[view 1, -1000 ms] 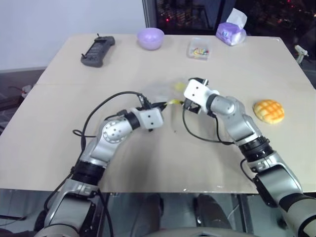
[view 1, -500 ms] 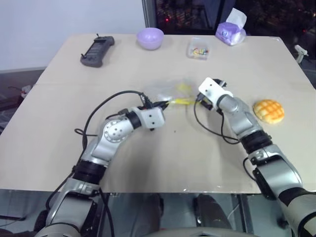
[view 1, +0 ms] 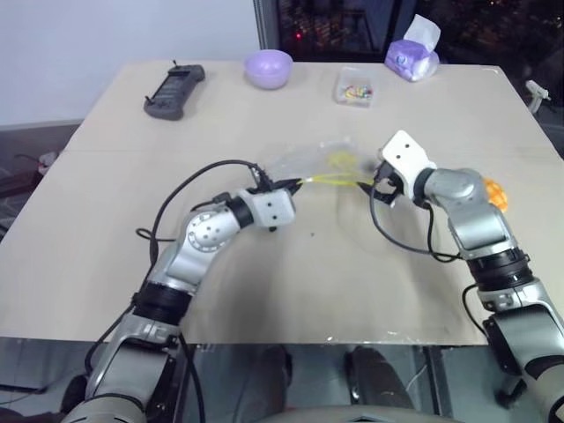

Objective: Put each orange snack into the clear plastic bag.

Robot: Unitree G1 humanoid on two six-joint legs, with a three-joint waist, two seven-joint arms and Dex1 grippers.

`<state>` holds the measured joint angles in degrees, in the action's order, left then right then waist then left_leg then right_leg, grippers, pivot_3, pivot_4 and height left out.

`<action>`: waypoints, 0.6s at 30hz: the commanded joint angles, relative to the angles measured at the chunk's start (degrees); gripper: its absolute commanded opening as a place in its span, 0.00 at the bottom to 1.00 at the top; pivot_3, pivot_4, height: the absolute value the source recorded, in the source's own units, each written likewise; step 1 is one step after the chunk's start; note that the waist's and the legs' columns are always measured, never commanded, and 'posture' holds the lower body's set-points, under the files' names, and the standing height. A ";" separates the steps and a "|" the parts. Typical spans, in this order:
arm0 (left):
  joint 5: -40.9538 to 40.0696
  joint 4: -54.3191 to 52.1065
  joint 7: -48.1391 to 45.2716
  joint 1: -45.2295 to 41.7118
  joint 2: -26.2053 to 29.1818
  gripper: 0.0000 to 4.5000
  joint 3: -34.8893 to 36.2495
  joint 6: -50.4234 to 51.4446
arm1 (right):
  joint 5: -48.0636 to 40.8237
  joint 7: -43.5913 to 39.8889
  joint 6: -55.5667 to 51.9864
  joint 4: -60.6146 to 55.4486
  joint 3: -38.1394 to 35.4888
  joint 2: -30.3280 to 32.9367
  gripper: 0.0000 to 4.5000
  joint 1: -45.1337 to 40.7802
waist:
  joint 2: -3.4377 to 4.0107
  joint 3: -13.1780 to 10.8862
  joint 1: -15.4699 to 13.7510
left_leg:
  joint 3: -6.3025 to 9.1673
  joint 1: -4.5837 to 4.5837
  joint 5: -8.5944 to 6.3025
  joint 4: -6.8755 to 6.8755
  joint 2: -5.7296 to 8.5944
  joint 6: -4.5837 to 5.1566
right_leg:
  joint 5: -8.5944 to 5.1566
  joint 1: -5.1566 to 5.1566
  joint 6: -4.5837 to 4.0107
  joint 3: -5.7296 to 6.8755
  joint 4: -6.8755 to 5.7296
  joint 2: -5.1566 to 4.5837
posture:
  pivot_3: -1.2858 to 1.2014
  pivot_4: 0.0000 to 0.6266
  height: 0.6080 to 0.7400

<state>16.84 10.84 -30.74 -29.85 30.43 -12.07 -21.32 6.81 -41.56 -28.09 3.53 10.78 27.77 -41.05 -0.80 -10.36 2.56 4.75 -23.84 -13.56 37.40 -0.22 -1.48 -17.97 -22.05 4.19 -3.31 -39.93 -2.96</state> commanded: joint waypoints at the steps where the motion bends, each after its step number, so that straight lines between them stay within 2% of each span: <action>1: 0.17 0.14 0.87 -1.65 -0.68 0.00 -0.30 -1.81 | -7.90 -2.01 -7.35 -6.96 -7.00 -0.07 0.99 1.73 | 0.00 0.00 -0.19 | 0.00 0.00 0.00 0.00 0.00 0.00 | 0.00 0.00 0.00 0.01 0.00 0.00 | 0.52 0.24 1.00; 4: 0.02 1.03 0.97 -2.24 -1.57 0.00 -0.59 -2.34 | -17.00 0.34 -16.85 -8.33 -15.96 -3.85 0.99 3.02 | 0.00 0.00 -0.22 | 0.06 0.00 0.00 0.03 0.02 0.00 | 0.00 0.11 0.00 0.08 0.06 -0.02 | 0.52 0.24 1.00; 7: 0.23 2.24 1.15 -3.16 -2.32 0.00 -0.94 -2.97 | -22.66 1.95 -21.99 -10.47 -19.45 -7.27 0.82 4.67 | 0.00 0.00 -0.22 | 0.08 0.02 0.00 0.04 0.04 0.00 | 0.00 0.15 0.00 0.09 0.05 -0.04 | 0.52 0.24 1.00; 12: 0.04 4.52 1.49 -4.83 -2.63 0.00 -1.17 -4.13 | -26.92 5.27 -25.13 -12.37 -19.68 -11.08 0.26 5.55 | 0.00 0.00 0.05 | 0.10 0.03 0.00 0.03 0.03 0.00 | 0.00 0.15 0.00 0.12 0.02 -0.02 | 0.52 0.24 1.00; 14: -0.14 4.54 1.48 -4.83 -2.62 0.00 -1.28 -4.37 | -27.13 6.42 -24.45 -11.18 -18.93 -11.80 0.07 5.13 | 0.01 0.01 -0.01 | 0.10 0.04 0.00 0.04 0.04 0.01 | 0.00 0.16 0.00 0.12 0.04 -0.03 | 0.52 0.24 1.00; 15: -0.24 4.27 1.35 -4.77 -2.63 0.00 -1.34 -4.40 | -27.24 7.26 -24.09 -10.08 -19.08 -12.25 0.00 4.60 | 0.01 0.01 -0.02 | 0.10 0.05 0.00 0.04 0.04 0.01 | 0.00 0.18 0.00 0.12 0.04 -0.03 | 0.52 0.24 1.00; 18: -0.47 3.59 1.11 -4.69 -2.68 0.00 -1.37 -4.33 | -27.68 8.94 -23.47 -7.42 -19.53 -12.82 0.00 3.36 | 0.01 0.01 -0.03 | 0.12 0.05 0.00 0.04 0.04 0.00 | 0.00 0.17 0.00 0.13 0.03 -0.02 | 0.52 0.24 1.00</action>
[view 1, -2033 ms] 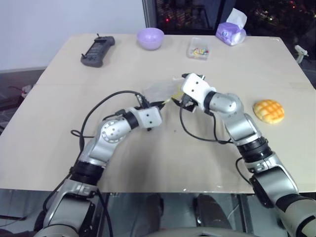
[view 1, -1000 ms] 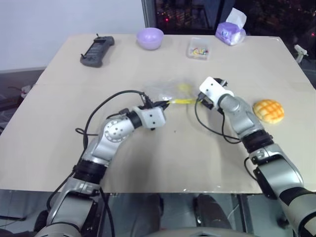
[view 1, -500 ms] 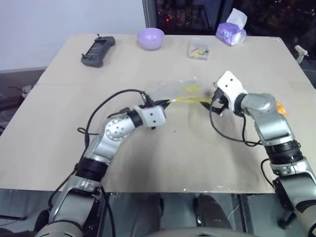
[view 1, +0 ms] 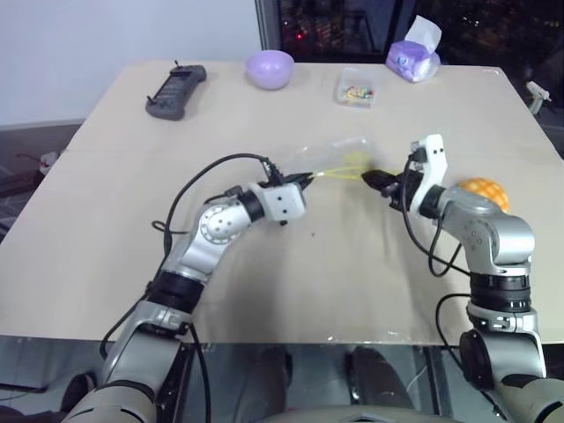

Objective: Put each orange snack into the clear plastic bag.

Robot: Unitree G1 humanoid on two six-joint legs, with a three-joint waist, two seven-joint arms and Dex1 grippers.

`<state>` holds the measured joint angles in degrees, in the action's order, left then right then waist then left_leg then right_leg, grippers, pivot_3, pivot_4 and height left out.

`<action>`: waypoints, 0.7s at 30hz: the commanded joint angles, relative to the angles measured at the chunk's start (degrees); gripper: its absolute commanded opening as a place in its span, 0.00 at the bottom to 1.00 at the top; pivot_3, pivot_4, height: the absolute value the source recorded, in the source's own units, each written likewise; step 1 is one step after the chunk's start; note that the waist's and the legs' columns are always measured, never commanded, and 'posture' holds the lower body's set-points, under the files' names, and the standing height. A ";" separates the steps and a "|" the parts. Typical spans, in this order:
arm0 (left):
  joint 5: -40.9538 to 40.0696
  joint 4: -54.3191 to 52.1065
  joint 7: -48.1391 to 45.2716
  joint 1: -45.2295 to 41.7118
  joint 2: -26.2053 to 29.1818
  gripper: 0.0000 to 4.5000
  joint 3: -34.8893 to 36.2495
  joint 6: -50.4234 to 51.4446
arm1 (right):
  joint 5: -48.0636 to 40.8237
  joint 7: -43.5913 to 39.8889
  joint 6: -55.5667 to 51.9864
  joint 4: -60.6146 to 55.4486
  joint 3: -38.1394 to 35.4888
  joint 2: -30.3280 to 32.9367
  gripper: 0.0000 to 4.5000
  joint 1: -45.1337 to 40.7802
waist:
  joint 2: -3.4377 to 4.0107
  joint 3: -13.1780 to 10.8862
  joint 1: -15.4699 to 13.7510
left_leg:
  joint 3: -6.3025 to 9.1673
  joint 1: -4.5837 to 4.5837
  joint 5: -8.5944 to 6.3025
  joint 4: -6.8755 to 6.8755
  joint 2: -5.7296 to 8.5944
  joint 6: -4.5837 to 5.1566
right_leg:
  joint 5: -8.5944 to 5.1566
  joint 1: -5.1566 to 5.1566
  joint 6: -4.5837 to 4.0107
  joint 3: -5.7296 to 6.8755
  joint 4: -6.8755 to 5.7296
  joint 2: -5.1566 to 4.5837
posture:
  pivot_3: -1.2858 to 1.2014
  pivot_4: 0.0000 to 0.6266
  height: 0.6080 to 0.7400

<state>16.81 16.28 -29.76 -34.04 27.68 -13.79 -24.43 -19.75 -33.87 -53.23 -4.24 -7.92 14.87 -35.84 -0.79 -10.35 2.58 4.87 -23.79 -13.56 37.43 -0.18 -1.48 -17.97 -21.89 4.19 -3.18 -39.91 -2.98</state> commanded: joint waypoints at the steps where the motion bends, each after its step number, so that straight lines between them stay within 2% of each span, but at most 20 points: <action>1: -0.49 -1.94 0.10 -0.49 0.07 0.00 0.35 -1.19 | -1.23 1.38 2.02 0.92 -0.69 0.15 0.00 -2.00 | 0.00 0.00 -0.06 | 0.01 0.00 0.00 0.00 0.00 0.00 | 0.00 0.00 0.00 0.00 0.00 0.00 | 0.52 0.24 1.00; 7: -0.94 -2.84 -0.62 -0.59 -0.22 0.00 -0.07 -1.39 | -0.68 2.49 4.74 6.07 0.52 0.12 0.00 -3.90 | 0.00 0.00 -0.07 | 0.00 -0.01 0.00 0.00 0.00 0.00 | 0.00 0.00 0.00 0.00 0.02 0.00 | 0.52 0.24 1.00; 11: -1.54 -3.32 -1.55 -1.21 -1.05 0.00 -0.47 -1.28 | 2.34 2.72 10.68 10.87 3.96 -0.41 0.00 -5.43 | 0.00 0.00 0.02 | 0.00 -0.01 0.00 0.00 0.00 0.00 | 0.00 0.00 0.00 0.00 0.01 0.00 | 0.52 0.24 1.00; 14: -2.20 -3.74 -3.18 -1.59 -1.87 0.00 -1.18 -1.18 | 7.33 3.44 17.86 15.53 8.71 -0.36 0.00 -6.47 | 0.00 0.00 0.12 | -0.01 0.00 0.00 0.00 0.00 -0.01 | 0.00 -0.01 0.00 0.00 0.01 0.00 | 0.52 0.24 1.00; 17: -1.99 -4.08 -4.03 -1.22 -2.13 0.00 -1.71 -1.23 | 17.28 4.27 30.50 19.13 16.18 3.44 0.00 -6.29 | 0.00 0.00 0.06 | -0.01 0.00 0.01 0.00 0.00 -0.01 | 0.00 0.00 0.00 0.00 0.02 0.00 | 0.52 0.24 1.00; 18: -2.04 -4.22 -4.11 -1.07 -2.21 0.00 -1.69 -0.87 | 20.21 4.66 34.31 20.14 18.19 4.78 0.12 -6.08 | 0.00 0.00 -0.07 | -0.02 0.00 0.01 0.00 0.01 -0.02 | 0.00 -0.01 0.00 -0.01 0.04 -0.01 | 0.52 0.24 1.00; 19: -2.15 -4.46 -4.18 -0.82 -2.26 0.00 -1.62 -0.19 | 23.83 5.85 38.40 21.86 20.60 6.35 0.18 -6.11 | 0.00 0.00 -0.12 | -0.02 -0.02 0.05 0.00 0.04 -0.09 | 0.00 -0.01 0.00 0.00 0.05 -0.03 | 0.52 0.24 1.00; 21: -2.11 -4.79 -3.86 -0.51 -2.41 0.00 -1.42 0.46 | 28.36 6.31 45.20 24.74 23.86 8.44 0.38 -6.05 | 0.00 0.00 -0.11 | -0.03 -0.03 0.12 0.01 0.04 -0.21 | 0.00 -0.01 0.00 0.00 0.07 -0.04 | 0.52 0.24 1.00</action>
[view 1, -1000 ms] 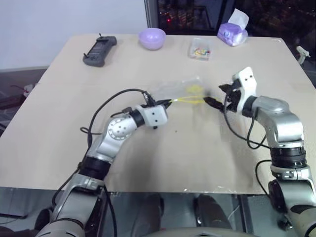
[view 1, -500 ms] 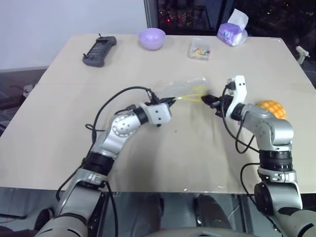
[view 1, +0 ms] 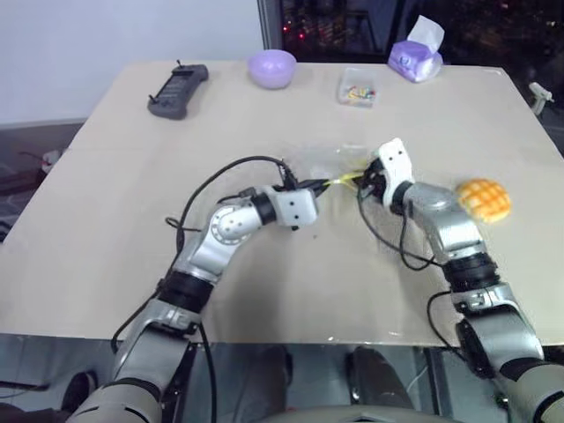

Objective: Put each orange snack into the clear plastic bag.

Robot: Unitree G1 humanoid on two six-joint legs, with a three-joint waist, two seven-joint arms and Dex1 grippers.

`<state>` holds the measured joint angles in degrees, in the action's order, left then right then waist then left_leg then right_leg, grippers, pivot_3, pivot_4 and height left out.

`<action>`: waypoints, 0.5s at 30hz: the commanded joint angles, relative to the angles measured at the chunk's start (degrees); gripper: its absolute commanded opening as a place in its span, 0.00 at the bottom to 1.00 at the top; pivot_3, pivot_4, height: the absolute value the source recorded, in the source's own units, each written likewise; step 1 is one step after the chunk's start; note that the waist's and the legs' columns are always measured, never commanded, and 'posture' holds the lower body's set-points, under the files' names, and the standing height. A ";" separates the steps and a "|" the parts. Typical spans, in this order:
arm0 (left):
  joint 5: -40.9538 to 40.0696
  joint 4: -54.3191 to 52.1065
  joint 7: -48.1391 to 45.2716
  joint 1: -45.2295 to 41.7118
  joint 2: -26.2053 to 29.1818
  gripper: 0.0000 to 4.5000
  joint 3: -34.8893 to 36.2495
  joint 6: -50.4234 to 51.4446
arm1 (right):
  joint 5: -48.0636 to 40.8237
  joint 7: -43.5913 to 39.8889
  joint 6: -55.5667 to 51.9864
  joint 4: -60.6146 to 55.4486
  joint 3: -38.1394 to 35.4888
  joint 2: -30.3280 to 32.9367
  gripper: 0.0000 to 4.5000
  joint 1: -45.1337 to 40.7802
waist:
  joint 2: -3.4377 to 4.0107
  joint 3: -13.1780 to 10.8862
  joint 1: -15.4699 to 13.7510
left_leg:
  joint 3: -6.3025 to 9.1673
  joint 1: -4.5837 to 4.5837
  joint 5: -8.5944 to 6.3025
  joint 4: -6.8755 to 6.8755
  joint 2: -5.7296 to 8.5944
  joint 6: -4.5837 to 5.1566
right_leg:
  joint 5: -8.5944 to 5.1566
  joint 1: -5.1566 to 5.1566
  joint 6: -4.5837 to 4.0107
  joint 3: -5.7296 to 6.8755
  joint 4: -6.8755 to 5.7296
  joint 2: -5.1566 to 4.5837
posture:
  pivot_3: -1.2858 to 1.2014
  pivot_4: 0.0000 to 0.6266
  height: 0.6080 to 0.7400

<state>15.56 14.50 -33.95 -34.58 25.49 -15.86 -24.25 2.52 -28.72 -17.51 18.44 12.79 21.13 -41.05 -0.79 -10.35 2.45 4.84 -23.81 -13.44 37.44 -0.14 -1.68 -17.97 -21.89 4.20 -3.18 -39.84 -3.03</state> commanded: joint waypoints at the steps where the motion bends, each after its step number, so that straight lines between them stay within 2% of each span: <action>1: -0.89 -3.20 0.50 0.18 -0.33 0.00 0.76 0.47 | 7.90 1.06 12.52 3.18 4.53 2.92 0.47 -0.74 | 0.00 0.00 0.08 | 0.00 0.00 0.00 0.00 -0.01 0.00 | 0.00 0.00 0.00 0.00 0.00 0.00 | 0.52 0.24 1.00; 6: -0.84 -3.08 0.61 0.18 -0.63 0.00 0.72 0.35 | 12.71 0.66 20.70 7.09 7.41 3.92 0.99 -0.87 | -0.01 0.00 0.99 | -0.01 0.05 0.02 -0.01 -0.05 -0.03 | 0.00 0.01 0.00 -0.01 -0.03 0.04 | 0.52 0.24 1.00; 15: -0.47 -2.02 1.08 -0.23 -0.82 0.00 0.67 0.07 | 13.76 -1.19 22.56 5.32 5.53 4.61 0.99 -0.08 | -0.01 0.01 1.16 | 0.01 0.07 0.02 0.00 -0.04 -0.03 | 0.00 0.06 0.00 -0.01 -0.02 0.03 | 0.52 0.24 1.00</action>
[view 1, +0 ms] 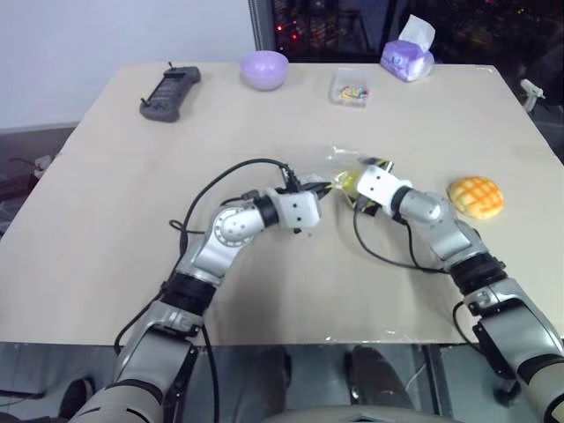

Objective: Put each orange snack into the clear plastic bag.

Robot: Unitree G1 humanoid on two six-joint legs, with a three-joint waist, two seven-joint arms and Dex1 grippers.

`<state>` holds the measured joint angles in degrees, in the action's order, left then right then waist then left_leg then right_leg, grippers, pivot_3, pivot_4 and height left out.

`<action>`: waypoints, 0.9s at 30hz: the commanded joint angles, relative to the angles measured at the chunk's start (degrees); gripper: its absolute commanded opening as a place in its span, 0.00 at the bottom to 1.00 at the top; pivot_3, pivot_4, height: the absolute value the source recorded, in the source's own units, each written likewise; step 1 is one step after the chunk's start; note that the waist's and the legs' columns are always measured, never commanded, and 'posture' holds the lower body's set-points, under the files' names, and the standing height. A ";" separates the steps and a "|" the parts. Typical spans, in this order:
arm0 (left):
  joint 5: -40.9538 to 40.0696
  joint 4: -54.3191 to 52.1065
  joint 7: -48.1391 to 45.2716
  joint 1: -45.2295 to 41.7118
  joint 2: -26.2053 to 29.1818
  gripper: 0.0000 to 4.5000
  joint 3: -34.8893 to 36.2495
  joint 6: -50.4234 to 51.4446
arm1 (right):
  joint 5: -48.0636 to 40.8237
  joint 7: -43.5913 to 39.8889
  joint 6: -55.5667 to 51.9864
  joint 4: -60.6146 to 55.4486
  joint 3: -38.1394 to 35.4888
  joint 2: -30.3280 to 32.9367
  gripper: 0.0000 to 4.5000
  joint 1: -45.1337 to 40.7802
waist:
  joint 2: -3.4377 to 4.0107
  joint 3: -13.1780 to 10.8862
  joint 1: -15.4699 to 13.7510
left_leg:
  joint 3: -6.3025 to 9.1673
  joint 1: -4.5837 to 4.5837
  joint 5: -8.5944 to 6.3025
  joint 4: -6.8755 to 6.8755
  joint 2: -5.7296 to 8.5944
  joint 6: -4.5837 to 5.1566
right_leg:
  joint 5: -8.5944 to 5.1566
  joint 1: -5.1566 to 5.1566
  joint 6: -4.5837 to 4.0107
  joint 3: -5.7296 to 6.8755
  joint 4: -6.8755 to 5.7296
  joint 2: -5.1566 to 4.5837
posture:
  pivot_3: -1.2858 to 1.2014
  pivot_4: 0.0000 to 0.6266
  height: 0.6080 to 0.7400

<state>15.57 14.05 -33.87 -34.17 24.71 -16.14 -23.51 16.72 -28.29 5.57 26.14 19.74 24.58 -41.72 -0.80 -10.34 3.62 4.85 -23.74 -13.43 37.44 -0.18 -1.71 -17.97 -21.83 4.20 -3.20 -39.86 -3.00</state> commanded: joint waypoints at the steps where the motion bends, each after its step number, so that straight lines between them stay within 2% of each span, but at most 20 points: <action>1: -0.42 -1.54 1.34 -0.43 0.11 0.00 1.28 -0.22 | -2.99 -4.34 -4.00 -5.77 -2.84 1.62 0.99 1.86 | 0.00 0.00 -0.02 | 0.00 0.00 0.00 0.00 0.00 0.00 | 0.00 0.00 0.00 0.00 0.00 0.00 | 0.52 0.24 1.00; 7: -0.51 -2.32 2.46 1.10 1.12 0.00 2.49 1.35 | -18.14 -15.20 -22.95 -29.01 -12.81 6.63 0.99 10.74 | 0.01 0.00 -0.79 | 0.07 -0.09 -0.04 0.00 0.03 0.07 | 0.00 0.00 0.00 0.04 0.05 -0.03 | 0.52 0.24 1.00; 9: -0.59 -2.71 2.76 2.04 1.35 0.00 2.58 1.71 | -24.41 -15.41 -31.24 -36.70 -18.08 7.31 0.99 13.37 | 0.01 0.00 -1.22 | 0.09 -0.06 -0.13 0.01 0.04 0.23 | 0.00 0.03 0.00 0.06 0.04 -0.04 | 0.52 0.24 1.00; 11: -0.40 -2.84 3.15 3.43 1.33 0.00 2.54 1.93 | -34.48 -16.46 -41.59 -44.36 -24.16 7.47 0.99 15.79 | 0.02 0.00 -1.25 | 0.09 -0.03 -0.14 0.01 0.02 0.24 | 0.00 0.05 0.00 0.06 0.02 -0.02 | 0.52 0.24 1.00; 13: -0.11 -2.90 3.48 4.03 1.16 0.00 2.55 1.92 | -39.33 -16.04 -46.32 -47.68 -29.11 8.32 0.99 17.72 | 0.02 0.00 -1.28 | 0.12 0.00 -0.14 0.01 0.00 0.24 | 0.00 0.11 0.00 0.09 0.02 -0.01 | 0.52 0.24 1.00; 20: -0.05 -4.15 4.24 4.29 -0.08 0.00 2.56 3.32 | -31.26 -2.23 -42.77 -36.08 -38.56 11.38 0.99 22.17 | 0.00 0.01 -1.83 | 0.13 0.01 -0.14 0.10 0.07 0.25 | 0.01 0.19 0.01 0.15 0.00 -0.07 | 0.52 0.24 1.00; 27: 0.29 -4.01 4.23 4.62 -0.16 0.00 2.19 3.16 | -29.25 4.67 -41.54 -24.89 -40.62 10.64 0.99 22.22 | 0.03 0.03 -1.21 | 0.04 0.03 -0.14 0.08 0.05 0.25 | 0.01 0.17 0.01 0.06 0.00 -0.06 | 0.52 0.24 1.00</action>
<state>15.73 12.19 -30.13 -29.41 24.39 -14.12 -20.07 -12.84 -25.37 -37.17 0.71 -19.23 35.20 -18.74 -0.77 -10.32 2.41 4.90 -23.71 -13.57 37.52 -0.14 -1.46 -17.96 -21.67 4.21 -3.13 -39.87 -3.06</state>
